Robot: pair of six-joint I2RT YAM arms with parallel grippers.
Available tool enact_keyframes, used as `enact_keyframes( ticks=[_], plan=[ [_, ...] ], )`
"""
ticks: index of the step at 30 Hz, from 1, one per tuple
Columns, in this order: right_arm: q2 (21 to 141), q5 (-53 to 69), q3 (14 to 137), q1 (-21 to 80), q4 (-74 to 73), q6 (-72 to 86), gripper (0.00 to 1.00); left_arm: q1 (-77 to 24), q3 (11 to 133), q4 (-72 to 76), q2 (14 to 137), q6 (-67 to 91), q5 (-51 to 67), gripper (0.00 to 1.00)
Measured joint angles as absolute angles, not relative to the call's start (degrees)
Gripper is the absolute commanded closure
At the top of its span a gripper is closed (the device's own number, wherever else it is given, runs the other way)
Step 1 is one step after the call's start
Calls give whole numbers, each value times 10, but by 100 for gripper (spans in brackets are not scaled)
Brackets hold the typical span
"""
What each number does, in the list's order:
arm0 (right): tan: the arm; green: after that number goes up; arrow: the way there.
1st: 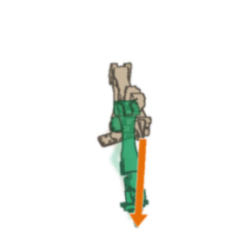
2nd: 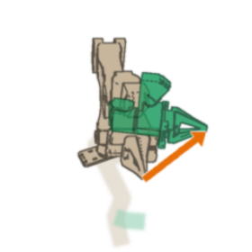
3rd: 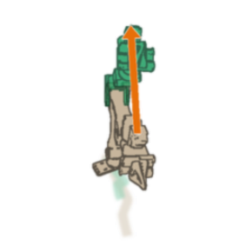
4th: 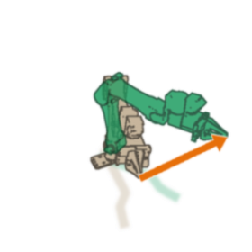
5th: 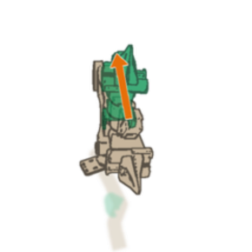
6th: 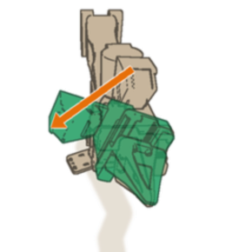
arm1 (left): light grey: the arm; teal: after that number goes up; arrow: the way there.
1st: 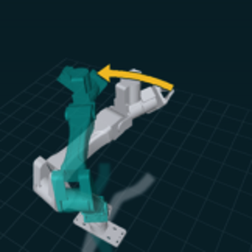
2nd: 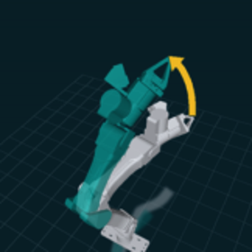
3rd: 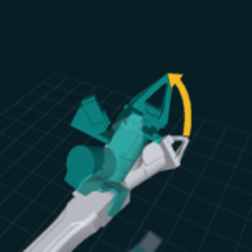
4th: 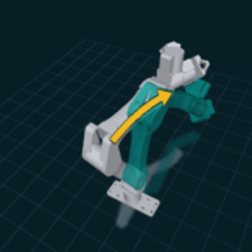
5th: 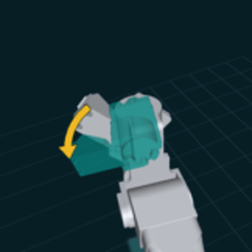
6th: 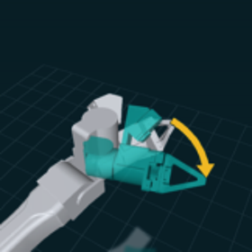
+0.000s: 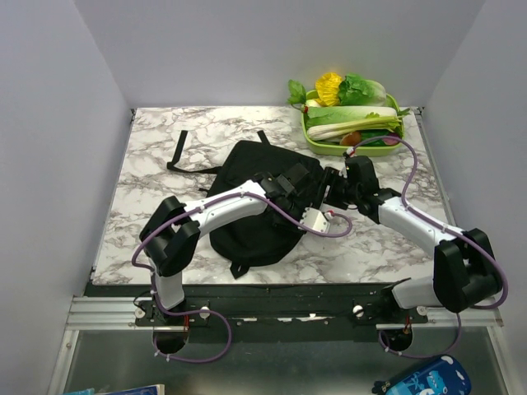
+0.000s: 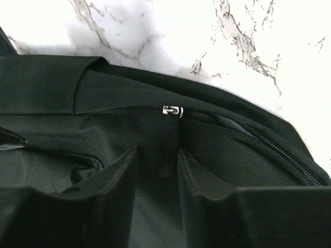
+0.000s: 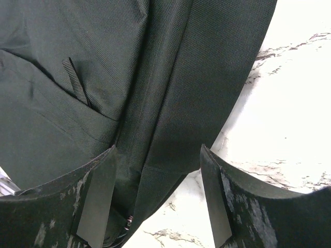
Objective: Pack the student bag
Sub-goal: Zip the student bag at the center of the board.
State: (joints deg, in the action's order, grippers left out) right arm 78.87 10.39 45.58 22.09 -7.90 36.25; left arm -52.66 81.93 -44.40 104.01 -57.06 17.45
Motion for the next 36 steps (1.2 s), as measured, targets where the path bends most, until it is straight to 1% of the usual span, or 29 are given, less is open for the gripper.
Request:
enact_keyframes(
  ticks=[1, 3, 4, 9, 16, 23, 26, 27, 29, 32, 33, 35, 36],
  plan=[
    [789, 105, 456, 220, -78, 363, 30, -528, 819, -442, 1040, -572, 171, 70],
    [792, 110, 456, 219, -75, 363, 30, -530, 819, -439, 1042, -572, 165, 79],
    [794, 113, 456, 218, -74, 364, 30, -531, 819, -439, 1042, -573, 163, 85],
    [799, 123, 456, 217, -73, 365, 30, -536, 829, -439, 1055, -568, 152, 99],
    [799, 135, 456, 217, -73, 366, 32, -538, 840, -451, 1063, -566, 151, 100],
    [809, 175, 446, 216, -71, 376, 33, -541, 859, -481, 1063, -566, 150, 100],
    [827, 190, 441, 216, -69, 382, 38, -542, 861, -487, 1060, -563, 150, 100],
    [834, 195, 441, 216, -67, 384, 42, -544, 861, -490, 1057, -561, 150, 100],
    [848, 203, 441, 216, -60, 388, 46, -548, 861, -493, 1050, -558, 150, 100],
    [859, 209, 441, 216, -51, 393, 55, -557, 861, -494, 1037, -554, 150, 100],
    [861, 210, 441, 216, -48, 394, 64, -560, 861, -495, 1033, -552, 150, 100],
    [866, 214, 441, 216, -41, 395, 77, -563, 861, -494, 1030, -549, 150, 100],
    [869, 216, 442, 216, -38, 397, 93, -564, 861, -494, 1030, -548, 150, 100]
  ],
)
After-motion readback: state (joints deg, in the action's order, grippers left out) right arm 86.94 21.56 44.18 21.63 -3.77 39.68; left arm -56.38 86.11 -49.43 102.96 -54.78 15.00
